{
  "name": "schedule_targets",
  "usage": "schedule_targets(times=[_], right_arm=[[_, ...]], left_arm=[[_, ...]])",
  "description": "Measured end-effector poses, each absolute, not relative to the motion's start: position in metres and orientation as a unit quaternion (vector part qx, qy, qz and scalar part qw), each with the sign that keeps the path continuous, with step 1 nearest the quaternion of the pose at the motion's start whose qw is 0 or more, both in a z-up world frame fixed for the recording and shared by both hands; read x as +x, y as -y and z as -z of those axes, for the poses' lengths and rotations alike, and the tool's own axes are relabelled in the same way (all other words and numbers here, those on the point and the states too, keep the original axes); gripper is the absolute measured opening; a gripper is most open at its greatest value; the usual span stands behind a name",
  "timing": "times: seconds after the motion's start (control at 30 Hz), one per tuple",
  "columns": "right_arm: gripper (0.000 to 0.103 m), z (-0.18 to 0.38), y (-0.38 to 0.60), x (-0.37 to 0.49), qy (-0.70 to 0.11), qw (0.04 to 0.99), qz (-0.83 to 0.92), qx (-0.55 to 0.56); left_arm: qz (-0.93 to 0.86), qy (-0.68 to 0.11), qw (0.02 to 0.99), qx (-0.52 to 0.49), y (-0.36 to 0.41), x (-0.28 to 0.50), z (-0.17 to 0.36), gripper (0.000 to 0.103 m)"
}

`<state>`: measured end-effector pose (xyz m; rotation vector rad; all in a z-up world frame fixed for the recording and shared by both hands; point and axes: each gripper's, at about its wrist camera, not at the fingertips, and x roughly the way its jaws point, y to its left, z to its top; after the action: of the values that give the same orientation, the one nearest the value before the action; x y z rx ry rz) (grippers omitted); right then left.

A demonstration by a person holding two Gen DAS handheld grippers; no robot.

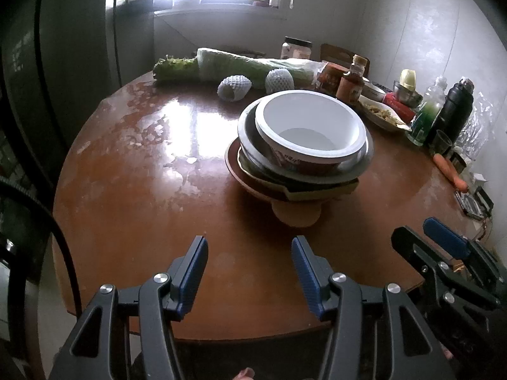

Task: Organize plates and bowls

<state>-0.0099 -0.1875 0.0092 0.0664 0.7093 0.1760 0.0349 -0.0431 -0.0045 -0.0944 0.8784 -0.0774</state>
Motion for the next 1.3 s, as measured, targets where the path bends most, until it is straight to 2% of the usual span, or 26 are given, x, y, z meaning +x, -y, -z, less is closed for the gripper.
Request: schedule_targets(times=[1.3], right_arm=[[0.063,-0.0081,0.184,-0.0156,-0.35,0.932,-0.088,0.025]], left_arm=[[0.042,-0.421,0.905,-0.027,0.0502,0.0271,0.0048,0.055]])
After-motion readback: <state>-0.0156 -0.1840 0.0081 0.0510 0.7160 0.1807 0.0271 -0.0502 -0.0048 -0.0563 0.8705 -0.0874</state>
